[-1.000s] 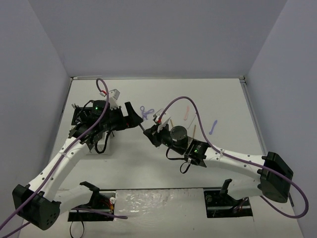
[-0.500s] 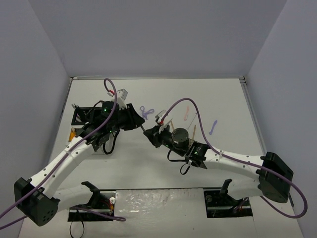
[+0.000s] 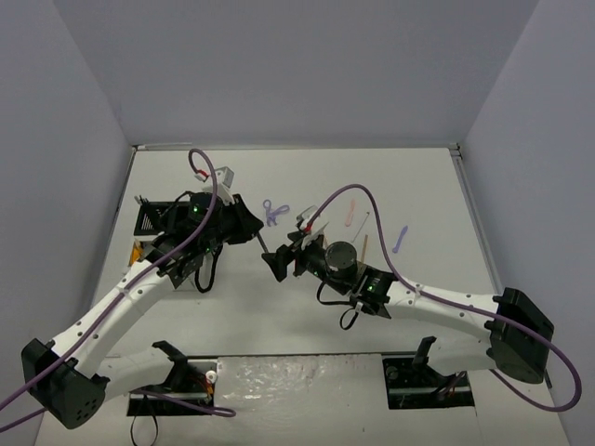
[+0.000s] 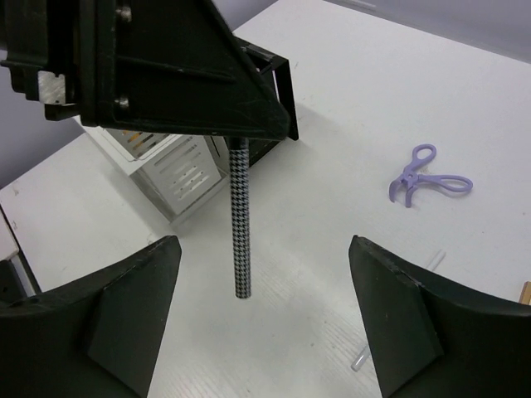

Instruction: Organize the makeup

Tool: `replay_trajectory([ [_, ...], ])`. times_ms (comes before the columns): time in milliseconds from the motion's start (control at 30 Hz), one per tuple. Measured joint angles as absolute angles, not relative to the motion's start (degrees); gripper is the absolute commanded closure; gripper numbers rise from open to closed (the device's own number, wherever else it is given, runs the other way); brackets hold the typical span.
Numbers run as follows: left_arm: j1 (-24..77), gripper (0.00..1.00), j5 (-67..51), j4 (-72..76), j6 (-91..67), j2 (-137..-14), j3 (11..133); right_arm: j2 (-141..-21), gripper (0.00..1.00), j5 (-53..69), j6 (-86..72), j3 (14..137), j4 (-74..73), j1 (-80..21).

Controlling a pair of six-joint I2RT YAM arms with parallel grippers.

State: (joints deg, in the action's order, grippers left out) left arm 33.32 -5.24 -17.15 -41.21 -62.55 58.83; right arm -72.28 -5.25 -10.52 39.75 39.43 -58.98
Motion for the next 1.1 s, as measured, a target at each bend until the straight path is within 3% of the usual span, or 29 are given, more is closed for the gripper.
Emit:
replay_trajectory([
  [333,26.4,1.00,22.7,-22.7,-30.5,-49.3,58.8,-64.9,0.00,-12.1,-10.0,34.8,35.7,-58.8],
  [533,12.1,1.00,25.2,-20.9,-28.4,-48.6,57.5,-62.0,0.00,-15.6,-9.6,33.8,32.7,-57.6],
  [733,7.4,1.00,23.3,-17.3,-30.5,-53.1,50.4,-61.2,0.00,-17.4,-9.6,33.1,30.9,-56.5],
  [833,6.8,0.90,22.4,-16.8,-32.2,-54.4,46.3,-61.1,0.00,-17.7,-9.6,32.5,30.6,-55.9],
  [1100,6.7,0.36,21.2,-16.7,-36.5,-54.1,43.5,-61.8,0.01,-18.0,-10.8,31.7,29.0,-54.1],
])
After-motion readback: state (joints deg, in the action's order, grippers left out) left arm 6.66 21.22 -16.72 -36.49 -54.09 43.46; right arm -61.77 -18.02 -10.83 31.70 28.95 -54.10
